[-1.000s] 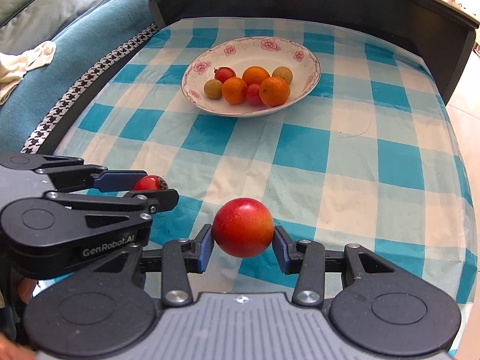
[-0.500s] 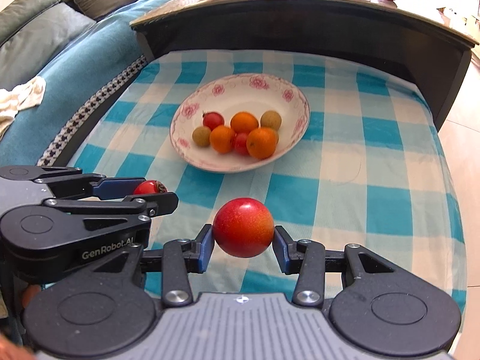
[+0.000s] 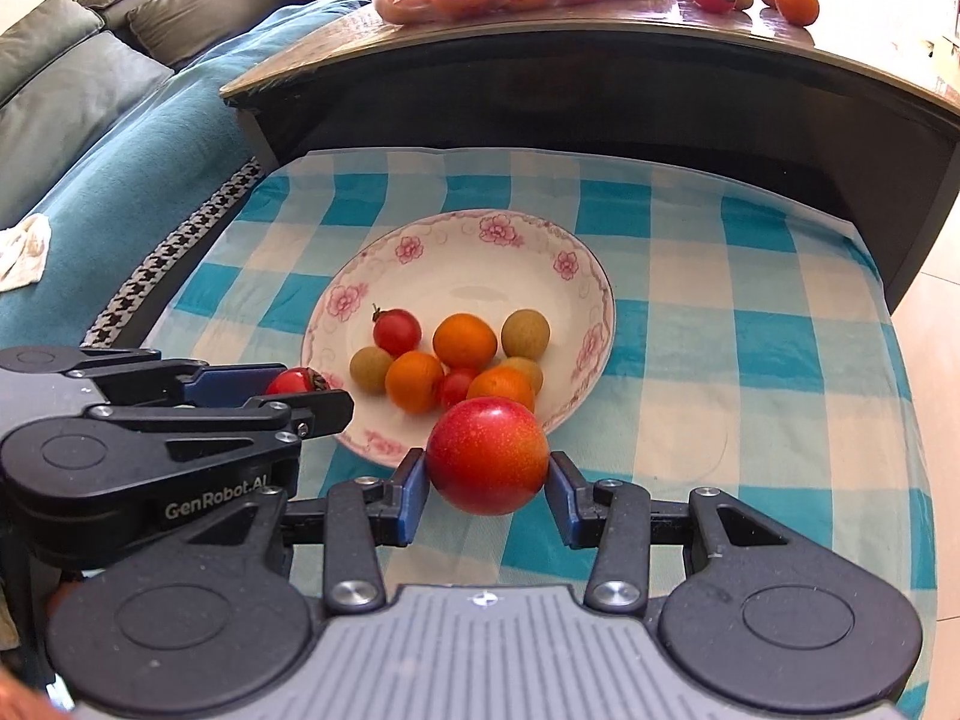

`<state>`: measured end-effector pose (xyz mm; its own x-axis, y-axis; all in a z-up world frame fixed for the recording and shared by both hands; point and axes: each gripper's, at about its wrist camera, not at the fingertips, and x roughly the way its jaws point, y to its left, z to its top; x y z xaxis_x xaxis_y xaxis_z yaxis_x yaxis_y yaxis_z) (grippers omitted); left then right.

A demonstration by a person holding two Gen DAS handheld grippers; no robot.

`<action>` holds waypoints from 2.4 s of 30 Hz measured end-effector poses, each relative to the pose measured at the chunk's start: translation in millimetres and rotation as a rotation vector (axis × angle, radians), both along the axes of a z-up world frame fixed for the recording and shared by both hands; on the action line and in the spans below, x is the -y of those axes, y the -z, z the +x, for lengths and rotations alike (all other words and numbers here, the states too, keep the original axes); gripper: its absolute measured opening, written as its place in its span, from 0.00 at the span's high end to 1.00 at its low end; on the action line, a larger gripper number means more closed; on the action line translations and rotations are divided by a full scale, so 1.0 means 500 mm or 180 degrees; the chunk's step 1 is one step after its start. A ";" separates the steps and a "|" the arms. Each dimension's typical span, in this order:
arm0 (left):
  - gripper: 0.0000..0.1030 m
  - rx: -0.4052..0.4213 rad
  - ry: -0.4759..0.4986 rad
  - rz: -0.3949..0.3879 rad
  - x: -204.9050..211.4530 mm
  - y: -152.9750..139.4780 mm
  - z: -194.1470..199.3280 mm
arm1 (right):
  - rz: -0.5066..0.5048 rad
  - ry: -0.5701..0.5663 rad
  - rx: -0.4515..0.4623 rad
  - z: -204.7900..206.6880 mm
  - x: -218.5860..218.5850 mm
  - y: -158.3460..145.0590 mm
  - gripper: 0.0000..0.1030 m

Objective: Organize fruits
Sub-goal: 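Carry both red tomatoes in both grippers toward the bowl, then lower the tomatoes into the bowl and open both grippers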

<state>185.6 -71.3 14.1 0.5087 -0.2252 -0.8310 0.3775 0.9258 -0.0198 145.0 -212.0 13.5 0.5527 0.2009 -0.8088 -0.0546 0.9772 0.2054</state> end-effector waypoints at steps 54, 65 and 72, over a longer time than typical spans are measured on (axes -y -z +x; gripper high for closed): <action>0.43 0.0069 -0.0248 -0.0089 -0.009 0.013 0.045 | -0.0002 0.0138 0.0244 0.067 0.010 0.018 0.57; 0.37 0.0155 -0.0241 -0.0087 -0.014 -0.002 0.020 | 0.0020 0.0202 0.0268 0.045 0.013 0.008 0.56; 0.31 0.0146 -0.0270 -0.0084 -0.021 -0.003 0.003 | 0.0015 0.0228 0.0264 0.025 0.011 0.002 0.56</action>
<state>187.1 -61.0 15.6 0.5643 -0.2012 -0.8007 0.2987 0.9539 -0.0291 157.5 -217.6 12.4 0.6309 0.1623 -0.7587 -0.0019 0.9782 0.2077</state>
